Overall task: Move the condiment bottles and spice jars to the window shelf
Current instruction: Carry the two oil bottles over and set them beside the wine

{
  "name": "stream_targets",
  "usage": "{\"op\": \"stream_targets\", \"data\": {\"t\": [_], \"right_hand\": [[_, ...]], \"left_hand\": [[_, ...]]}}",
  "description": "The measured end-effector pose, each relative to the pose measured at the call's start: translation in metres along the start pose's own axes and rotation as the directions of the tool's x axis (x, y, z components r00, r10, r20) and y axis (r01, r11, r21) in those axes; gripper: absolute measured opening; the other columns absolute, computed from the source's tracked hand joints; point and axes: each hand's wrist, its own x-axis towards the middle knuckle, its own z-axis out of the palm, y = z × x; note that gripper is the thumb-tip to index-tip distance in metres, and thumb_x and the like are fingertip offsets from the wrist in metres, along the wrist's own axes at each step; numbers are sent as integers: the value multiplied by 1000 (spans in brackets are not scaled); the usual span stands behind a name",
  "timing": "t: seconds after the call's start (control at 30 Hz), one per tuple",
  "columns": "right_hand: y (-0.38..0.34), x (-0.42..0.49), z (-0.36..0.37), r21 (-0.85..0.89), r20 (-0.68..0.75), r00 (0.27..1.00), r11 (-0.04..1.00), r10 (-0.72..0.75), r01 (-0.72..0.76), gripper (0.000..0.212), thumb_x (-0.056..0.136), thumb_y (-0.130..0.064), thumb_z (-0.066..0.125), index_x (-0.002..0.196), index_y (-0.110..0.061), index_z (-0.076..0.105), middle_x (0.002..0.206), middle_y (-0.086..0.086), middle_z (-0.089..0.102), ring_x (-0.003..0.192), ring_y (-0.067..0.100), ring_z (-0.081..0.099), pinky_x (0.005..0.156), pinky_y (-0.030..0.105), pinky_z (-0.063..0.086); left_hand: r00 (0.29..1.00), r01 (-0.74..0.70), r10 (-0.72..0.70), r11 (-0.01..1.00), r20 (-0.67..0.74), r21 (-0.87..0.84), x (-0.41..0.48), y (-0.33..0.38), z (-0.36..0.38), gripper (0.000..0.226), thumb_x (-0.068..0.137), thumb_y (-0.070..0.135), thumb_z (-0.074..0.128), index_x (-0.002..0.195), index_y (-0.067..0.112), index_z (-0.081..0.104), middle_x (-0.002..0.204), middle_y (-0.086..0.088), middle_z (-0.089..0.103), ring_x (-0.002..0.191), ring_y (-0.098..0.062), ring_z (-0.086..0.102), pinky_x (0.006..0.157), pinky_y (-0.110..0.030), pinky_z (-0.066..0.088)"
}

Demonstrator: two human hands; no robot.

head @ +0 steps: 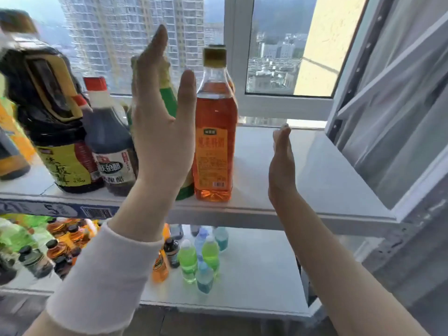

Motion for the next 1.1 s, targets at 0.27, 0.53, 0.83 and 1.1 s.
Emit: {"op": "stream_targets", "data": {"t": [0.27, 0.53, 0.83, 1.1], "right_hand": [[13, -180, -37, -474, -255, 959, 880, -121, -15, 57, 96, -46, 33, 147, -25, 18, 154, -6, 21, 142, 12, 19, 114, 23, 14], [-6, -347, -125, -869, -401, 879, 412, -259, -275, 55, 90, -34, 42, 140, -14, 37, 152, 11, 26, 143, 28, 16, 117, 44, 14], [-40, -632, -206, -750, -655, 704, 120, -275, -650, 57, 87, -37, 35, 134, -7, 44, 144, 17, 40, 137, 42, 27, 110, 55, 17], [-103, -959, -195, -382, -864, 337, 53, -375, -922, 58, 82, -16, 67, 133, -4, 45, 142, 20, 41, 135, 44, 29, 107, 62, 25]], "left_hand": [[930, -24, 56, 995, 362, -93, -105, 21, -49, 41, 93, 20, 43, 129, 0, 45, 132, -16, 51, 124, -22, 44, 107, -28, 33], [512, -391, 452, 880, 731, -270, -219, 80, -43, 41, 89, 24, 41, 126, 10, 53, 128, -10, 57, 123, -28, 50, 109, -47, 29], [101, -407, 686, 689, 721, -599, -404, 242, -101, 51, 82, 27, 37, 127, 8, 50, 129, -14, 56, 122, -34, 51, 105, -53, 30], [-128, -157, 891, 415, 435, -896, -564, 461, -271, 57, 76, 19, 70, 128, 6, 50, 132, -16, 53, 125, -35, 48, 103, -54, 33]]}}
